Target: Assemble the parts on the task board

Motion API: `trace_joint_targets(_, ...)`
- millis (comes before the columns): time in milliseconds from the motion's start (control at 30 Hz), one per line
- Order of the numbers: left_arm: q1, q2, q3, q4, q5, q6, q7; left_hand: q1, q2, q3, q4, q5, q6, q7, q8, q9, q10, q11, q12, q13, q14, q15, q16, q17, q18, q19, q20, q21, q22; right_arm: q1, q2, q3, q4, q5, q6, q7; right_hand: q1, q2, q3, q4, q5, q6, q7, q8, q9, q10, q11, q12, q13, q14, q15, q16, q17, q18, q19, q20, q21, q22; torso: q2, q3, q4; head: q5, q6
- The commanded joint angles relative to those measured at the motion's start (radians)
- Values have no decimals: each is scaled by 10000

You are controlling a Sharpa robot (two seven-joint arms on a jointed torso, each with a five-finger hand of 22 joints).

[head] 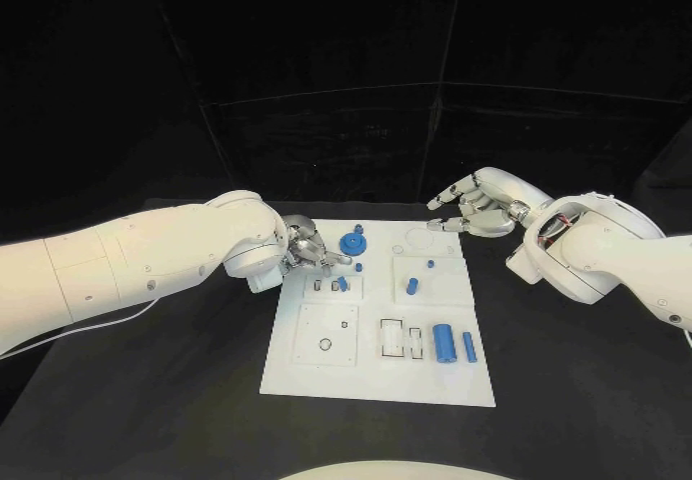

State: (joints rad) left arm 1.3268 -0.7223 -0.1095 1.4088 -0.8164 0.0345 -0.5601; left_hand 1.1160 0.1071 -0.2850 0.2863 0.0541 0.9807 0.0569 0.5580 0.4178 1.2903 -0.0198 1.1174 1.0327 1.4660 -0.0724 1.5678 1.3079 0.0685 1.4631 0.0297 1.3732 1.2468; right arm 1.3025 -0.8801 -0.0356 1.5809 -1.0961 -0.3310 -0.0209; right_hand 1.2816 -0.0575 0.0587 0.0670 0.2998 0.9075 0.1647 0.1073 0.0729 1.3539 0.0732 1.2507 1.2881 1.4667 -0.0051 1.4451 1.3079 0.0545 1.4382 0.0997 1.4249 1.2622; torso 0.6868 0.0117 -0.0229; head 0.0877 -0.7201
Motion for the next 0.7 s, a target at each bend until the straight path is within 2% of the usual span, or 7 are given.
trace_joint_targets(33, 38, 94, -99, -32, -183, 400, -366, -34, -5, -95, -15, -57, -36, -63, 105, 79, 93, -2, 80, 59, 1048, -91, 30, 2629, -95, 138, -34, 75, 86, 26, 34, 9, -15, -54, 97, -188, -88, -14, -78, -4, 77, -19, -48, 26, 5, -23, -24, -26, -15, 484, -32, -41, 265, 91, -44, -30, -66, -9, 21, -7, 2, -2, -31)
trace_joint_targets(200, 103, 233, -284, -119, -185, 603, -450, -61, 2, -195, -15, -57, -125, -95, 345, 263, 158, -28, 219, 197, 1048, -112, 30, 2629, -126, 171, -54, 206, 289, 29, 72, 9, -57, -58, 113, -221, -82, -8, -103, 12, 129, -9, -54, 43, 8, -21, -29, -28, -22, 486, -36, -50, 260, 93, -45, -34, -75, -21, 12, -13, 3, 14, -85)
trace_joint_targets(333, 138, 349, -387, -224, -186, 736, -482, -59, 20, -209, -21, -53, -142, -105, 414, 315, 177, -37, 255, 231, 1048, -118, 30, 2629, -133, 178, -59, 236, 335, 30, 91, 9, -99, -59, 123, -245, -76, -4, -114, 19, 151, -1, -57, 54, 10, -19, -32, -28, -25, 487, -39, -53, 258, 93, -42, -37, -77, -22, 13, -18, 10, 3, -118)
trace_joint_targets(700, 152, 582, -446, -398, -187, 678, -393, -17, 63, -200, -45, -45, -180, -111, 495, 377, 126, -41, 190, 149, 1048, -121, 30, 2629, -119, 147, -62, 200, 275, 30, 151, 9, -160, -59, 138, -269, -74, 10, -139, 42, 206, 11, -62, 74, 13, -12, -38, -22, -26, 491, -44, -59, 259, 92, -37, -43, -81, -23, 12, -14, 6, -17, -160)
